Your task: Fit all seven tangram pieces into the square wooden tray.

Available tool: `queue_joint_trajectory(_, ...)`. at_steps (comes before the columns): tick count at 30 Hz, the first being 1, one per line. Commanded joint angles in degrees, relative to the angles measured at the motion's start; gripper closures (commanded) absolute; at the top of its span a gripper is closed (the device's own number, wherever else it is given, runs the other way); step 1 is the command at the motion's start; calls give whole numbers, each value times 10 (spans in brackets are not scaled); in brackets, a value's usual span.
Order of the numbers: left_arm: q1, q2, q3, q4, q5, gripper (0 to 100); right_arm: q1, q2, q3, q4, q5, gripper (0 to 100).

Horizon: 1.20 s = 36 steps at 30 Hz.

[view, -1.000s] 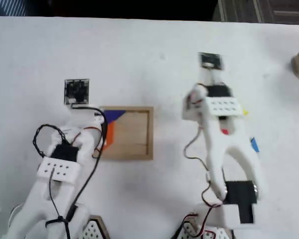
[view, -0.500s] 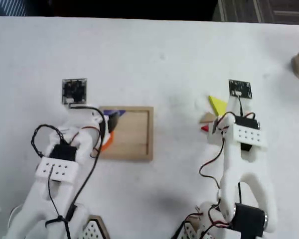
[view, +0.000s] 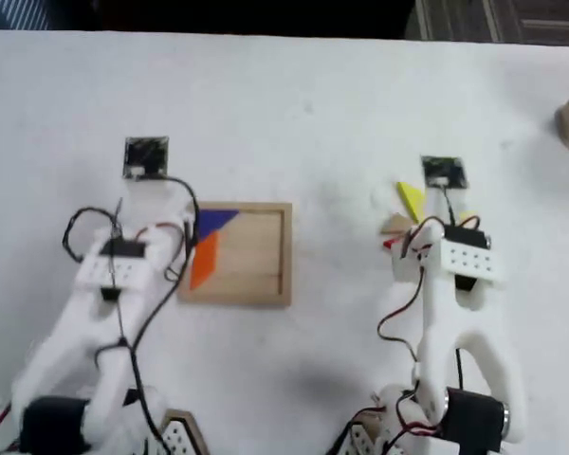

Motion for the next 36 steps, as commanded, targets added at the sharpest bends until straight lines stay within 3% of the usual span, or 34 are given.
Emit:
queue_joint_trajectory(1, -5, 22, -42, -14, -7, 842, -24, -22, 35, -50, 77, 811)
queue_joint_trajectory(4, -3, 26, -42, -15, -7, 842, -15, -23, 41, -60, 93, 811)
queue_joint_trajectory(11, -2, 27, -44, -16, -7, 842, 36, -22, 18, -65, 15, 811)
queue_joint_trajectory(18, -2, 27, -44, -16, -7, 842, 36, -22, 18, -73, 11, 809)
queue_joint_trajectory(24, -2, 27, -43, -16, -7, 842, 38, -22, 21, -74, 101, 810)
queue_joint_trajectory(28, -2, 27, -43, -16, -8, 842, 119, -23, 18, -125, -16, 810)
queue_joint_trajectory(31, -2, 27, -43, -16, -8, 842, 138, -22, 18, -144, -105, 809)
queue_joint_trajectory(36, -2, 27, -43, -16, -8, 842, 146, -22, 18, -131, -109, 810)
